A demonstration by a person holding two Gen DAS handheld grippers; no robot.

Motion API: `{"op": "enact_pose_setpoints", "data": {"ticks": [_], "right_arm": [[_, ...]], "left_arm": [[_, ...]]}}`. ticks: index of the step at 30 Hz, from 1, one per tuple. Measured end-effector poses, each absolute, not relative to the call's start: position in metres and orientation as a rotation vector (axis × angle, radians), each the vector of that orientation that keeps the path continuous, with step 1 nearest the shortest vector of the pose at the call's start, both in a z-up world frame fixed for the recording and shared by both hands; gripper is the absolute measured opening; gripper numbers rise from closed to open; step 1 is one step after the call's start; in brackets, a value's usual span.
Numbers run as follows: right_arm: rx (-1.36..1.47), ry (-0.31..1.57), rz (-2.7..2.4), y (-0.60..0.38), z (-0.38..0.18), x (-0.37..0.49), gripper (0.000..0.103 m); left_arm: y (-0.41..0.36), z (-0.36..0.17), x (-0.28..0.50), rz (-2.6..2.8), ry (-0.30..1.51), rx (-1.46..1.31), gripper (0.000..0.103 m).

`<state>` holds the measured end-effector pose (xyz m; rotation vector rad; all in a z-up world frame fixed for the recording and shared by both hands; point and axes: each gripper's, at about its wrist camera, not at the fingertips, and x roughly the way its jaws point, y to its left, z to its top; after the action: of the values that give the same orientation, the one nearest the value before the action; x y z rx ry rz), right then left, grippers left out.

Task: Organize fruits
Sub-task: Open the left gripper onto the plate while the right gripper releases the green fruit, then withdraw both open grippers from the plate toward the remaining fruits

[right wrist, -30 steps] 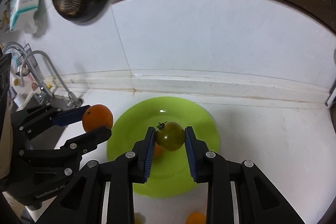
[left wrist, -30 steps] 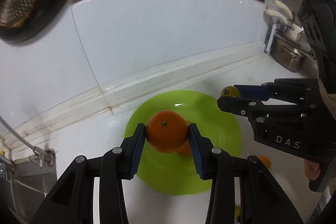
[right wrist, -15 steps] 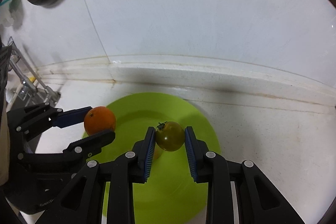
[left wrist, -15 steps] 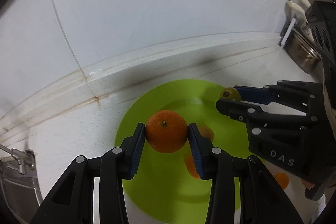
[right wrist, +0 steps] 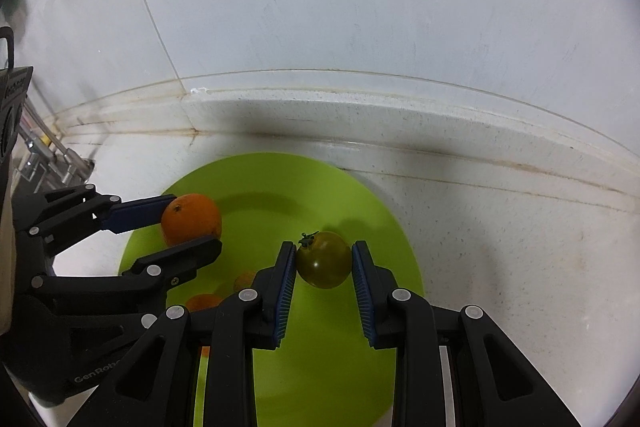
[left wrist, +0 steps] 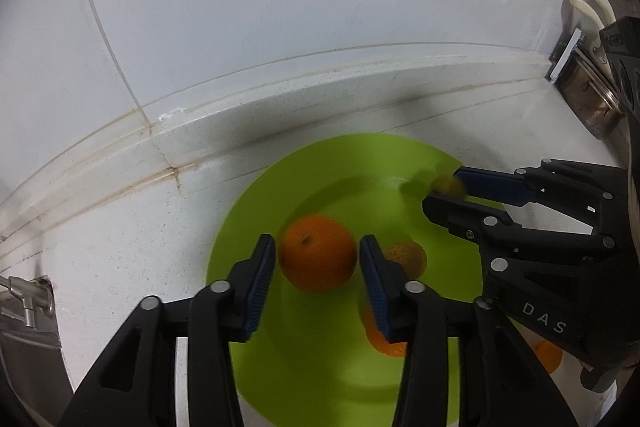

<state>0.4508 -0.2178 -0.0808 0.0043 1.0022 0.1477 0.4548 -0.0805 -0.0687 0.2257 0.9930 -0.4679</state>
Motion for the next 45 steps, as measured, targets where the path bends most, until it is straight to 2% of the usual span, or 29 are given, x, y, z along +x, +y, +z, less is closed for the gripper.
{"op": "enact_pose_setpoints", "data": {"ticks": [2,3,10,22,29,32,45], "right_arm": [[0.011,1.0,0.146,-0.219,-0.079,0.449,0.032],[0.012,0.999,0.147,-0.22,-0.078,0.448,0.037],[0.011,0.958,0.133,-0.223,-0.063,0.433,0.038],[0.04,0.854,0.154,-0.222,-0.022,0.376,0.038],[0.035,0.791,0.174,-0.213,0.001,0.336,0.038],[0.026,0.756,0.169,-0.208,0.012,0.318,0.046],[-0.022,0.659,0.152,-0.193,0.036,0.249,0.049]], "left_arm": [[-0.081,-0.066,0.453,-0.462,0.981,0.232,0.053],[-0.08,-0.064,0.452,-0.457,0.972,0.238,0.054],[-0.071,-0.046,0.438,-0.42,0.929,0.236,0.056],[-0.046,-0.005,0.381,-0.384,0.812,0.198,0.07],[-0.031,0.014,0.341,-0.41,0.761,0.17,0.072],[-0.025,0.023,0.321,-0.411,0.729,0.175,0.074],[-0.007,0.044,0.249,-0.418,0.606,0.191,0.08]]}}
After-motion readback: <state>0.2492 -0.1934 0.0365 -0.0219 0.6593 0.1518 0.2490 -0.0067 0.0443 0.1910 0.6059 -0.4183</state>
